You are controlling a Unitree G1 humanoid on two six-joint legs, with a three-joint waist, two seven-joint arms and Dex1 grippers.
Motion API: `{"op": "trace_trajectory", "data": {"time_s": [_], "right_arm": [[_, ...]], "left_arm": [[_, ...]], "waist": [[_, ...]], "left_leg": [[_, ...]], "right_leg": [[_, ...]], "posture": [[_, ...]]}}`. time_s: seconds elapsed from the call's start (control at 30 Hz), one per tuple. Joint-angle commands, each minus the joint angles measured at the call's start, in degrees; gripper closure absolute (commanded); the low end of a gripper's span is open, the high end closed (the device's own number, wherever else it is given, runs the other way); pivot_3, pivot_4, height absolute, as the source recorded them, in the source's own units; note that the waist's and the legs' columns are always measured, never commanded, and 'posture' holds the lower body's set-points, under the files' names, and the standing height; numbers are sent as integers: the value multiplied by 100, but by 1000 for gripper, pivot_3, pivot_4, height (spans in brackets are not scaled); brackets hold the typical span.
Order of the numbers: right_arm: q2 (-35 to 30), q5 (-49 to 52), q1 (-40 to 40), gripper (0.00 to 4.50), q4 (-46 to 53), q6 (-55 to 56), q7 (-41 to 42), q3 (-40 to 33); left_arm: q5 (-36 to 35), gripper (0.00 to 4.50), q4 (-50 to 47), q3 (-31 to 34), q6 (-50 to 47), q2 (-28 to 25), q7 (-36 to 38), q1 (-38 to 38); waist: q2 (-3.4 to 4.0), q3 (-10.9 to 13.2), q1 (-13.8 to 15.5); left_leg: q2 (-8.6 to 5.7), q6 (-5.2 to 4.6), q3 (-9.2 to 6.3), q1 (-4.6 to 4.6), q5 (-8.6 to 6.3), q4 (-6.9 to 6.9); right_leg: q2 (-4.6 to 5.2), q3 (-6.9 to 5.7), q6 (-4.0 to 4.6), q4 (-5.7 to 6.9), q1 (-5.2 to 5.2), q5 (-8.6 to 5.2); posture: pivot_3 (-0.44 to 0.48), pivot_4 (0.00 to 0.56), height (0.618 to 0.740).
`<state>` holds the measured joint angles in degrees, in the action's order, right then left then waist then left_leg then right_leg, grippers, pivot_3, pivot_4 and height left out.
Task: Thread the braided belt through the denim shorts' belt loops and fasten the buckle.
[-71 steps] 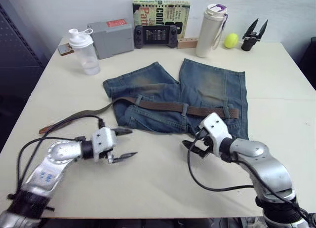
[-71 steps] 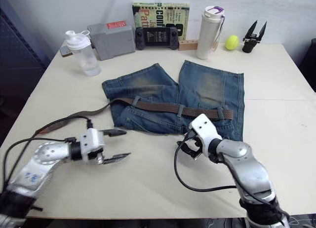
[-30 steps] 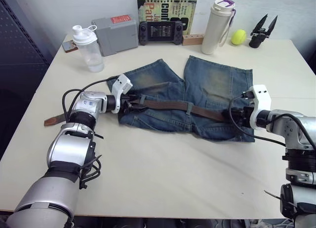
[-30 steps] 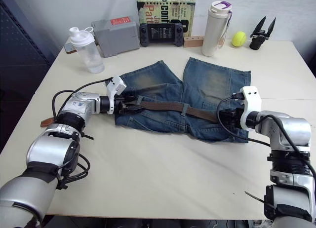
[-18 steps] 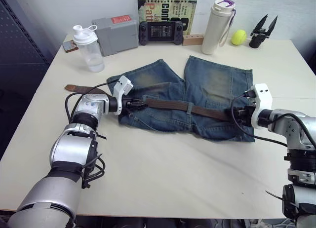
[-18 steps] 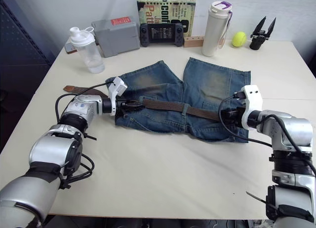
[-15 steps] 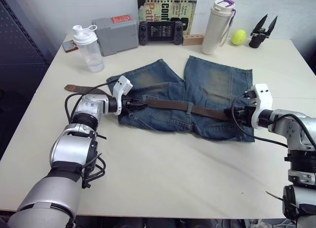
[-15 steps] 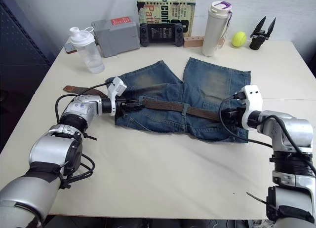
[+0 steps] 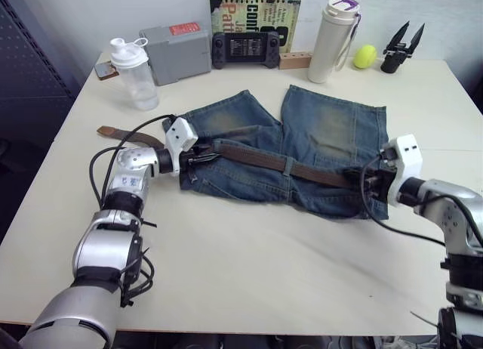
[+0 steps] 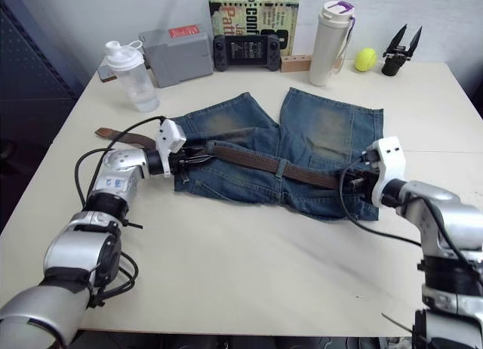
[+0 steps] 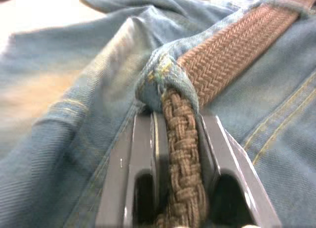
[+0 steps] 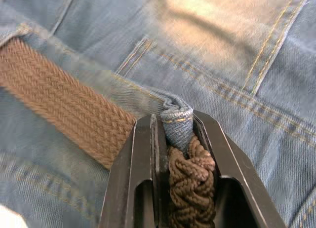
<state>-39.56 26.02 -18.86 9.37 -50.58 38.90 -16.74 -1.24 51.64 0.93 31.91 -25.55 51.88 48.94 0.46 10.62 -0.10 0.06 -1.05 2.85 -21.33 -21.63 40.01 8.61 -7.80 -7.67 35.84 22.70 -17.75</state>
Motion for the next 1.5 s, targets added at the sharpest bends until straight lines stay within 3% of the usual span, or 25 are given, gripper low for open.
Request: {"op": "trace_trajectory", "data": {"time_s": [0.03, 0.13, 0.3, 0.43, 0.53, 0.67, 0.73, 0.8, 0.9, 0.93, 0.97, 1.07, 1.13, 1.23, 1.27, 1.37, 1.5], "right_arm": [[65, 45, 771, 4107, 843, 1285, 360, -563], [136, -249, 1536, 4107, 1137, 2448, 563, -682], [-21, -367, 2405, 4107, 1503, 3552, 1170, -588], [-382, -323, 3106, 4107, 1679, 3561, 1687, -518], [-903, -181, 3704, 4107, 1912, 2924, 2029, -477], [-1392, -324, 3803, 4107, 1738, 2375, 2068, -547], [-1504, -364, 3787, 3107, 1665, 2504, 2105, -589], [-1609, -194, 3781, 2191, 1704, 2380, 2207, -718], [-1710, -57, 3727, 1121, 1752, 2368, 2325, -884], [-1739, 20, 3718, 372, 1807, 2329, 2389, -951], [-1742, 236, 3664, 72, 1917, 2207, 2450, -1067], [-1745, 1053, 3650, 0, 2218, 1749, 2713, -1438], [-1741, 1484, 3508, 0, 2201, 1529, 2750, -1607], [-1783, 2138, 3158, 0, 2081, 1151, 2731, -1814], [-1802, 2456, 3049, 0, 2069, 1013, 2761, -1857], [-1688, 2825, 2405, 0, 1940, 775, 2297, -1597], [-1356, 2273, 1413, 0, 1612, 419, 1223, -752]], "left_arm": [[807, 4112, -948, 316, 2537, -334, -1189, -849], [1642, 4112, -1354, 650, 3827, -544, -2042, -1768], [3073, 4112, -1587, 1340, 4935, -803, -3121, -2469], [4210, 4112, -1422, 1391, 5463, -1147, -3664, -2827], [4951, 4112, -1323, 1238, 5484, -1454, -4268, -3001], [5134, 4112, -1096, 920, 5326, -1664, -4508, -2986], [5244, 3127, -1043, 753, 5069, -1740, -4796, -2934], [4981, 2240, -879, 529, 5065, -1838, -4804, -2862], [4448, 1278, -745, 140, 5061, -2041, -4603, -2798], [4255, 597, -770, 3, 5084, -2136, -4522, -2776], [3449, 313, -904, -376, 4885, -2317, -4085, -2816], [1172, 35, -1898, -1397, 3800, -2985, -2434, -3241], [-228, 35, -2910, -1473, 2403, -3325, -1087, -3642], [-1447, 35, -3683, -1492, 1256, -3994, 28, -3766], [-2159, 35, -4081, -1402, 428, -4282, 496, -3853], [-3670, 35, -4665, -1105, -1599, -4576, 1198, -3537], [-4526, 35, -4576, -829, -2995, -4385, 1471, -2926]], "waist": [[-1, 0, 5], [-1, -3, -7], [-6, -3, 57], [-7, -7, 93], [-13, -11, 122], [-19, -24, 139], [-23, -36, 140], [-23, -37, 143], [-24, -38, 143], [-24, -38, 143], [-24, -38, 143], [-24, -38, 143], [-24, -38, 142], [-20, -40, 107], [-20, -40, 80], [-17, -40, 7], [-19, -22, 41]], "left_leg": [[-1, 0, 3, 0, 0, 3], [2, 0, 5, 17, 0, -16], [1, -2, 26, 17, 1, 2], [2, -3, 28, 24, 1, -1], [3, -6, 31, 28, -1, -8], [5, -7, 31, 30, -1, -3], [9, -11, 21, 68, -4, -20], [9, -11, 21, 114, -4, -46], [15, -11, 21, 115, -4, -46], [15, -11, 21, 115, -4, -46], [16, -10, 20, 115, -4, -46], [34, -11, 20, 117, -4, -44], [46, -10, 21, 117, -4, -42], [55, -7, 21, 120, -7, -42], [55, -6, 22, 119, -7, -41], [67, 1, 13, 123, -12, -38], [68, -3, 15, 113, -15, -26]], "right_leg": [[2, 2, 0, -4, 0, 0], [2, 2, 0, -5, -4, 0], [4, 2, -4, -22, -20, 2], [4, 3, -6, -24, -23, 3], [4, 2, -5, -25, -23, 3], [5, 6, -5, -25, -25, 3], [8, 13, -5, -26, -38, 3], [8, 11, -5, -37, -76, 3], [6, 10, -5, -41, -78, 3], [6, 10, -5, -41, -78, 3], [6, 10, -5, -41, -78, 3], [7, 11, -5, -41, -80, 3], [7, 10, -5, -41, -82, 3], [3, 6, -5, -37, -80, 3], [2, 6, -4, -35, -79, 2], [-2, 7, 0, -23, -80, 0], [-9, 8, 2, -44, -90, -1]], "posture": [[0, 150, 731], [0, 150, 731], [0, 150, 731], [0, 150, 731], [0, 150, 731], [0, 150, 731], [0, 150, 731], [0, 150, 731], [0, 150, 731], [0, 150, 731], [0, 150, 731], [0, 150, 731], [0, 150, 731], [0, 150, 731], [0, 150, 731], [0, 150, 731], [0, 150, 731]]}}
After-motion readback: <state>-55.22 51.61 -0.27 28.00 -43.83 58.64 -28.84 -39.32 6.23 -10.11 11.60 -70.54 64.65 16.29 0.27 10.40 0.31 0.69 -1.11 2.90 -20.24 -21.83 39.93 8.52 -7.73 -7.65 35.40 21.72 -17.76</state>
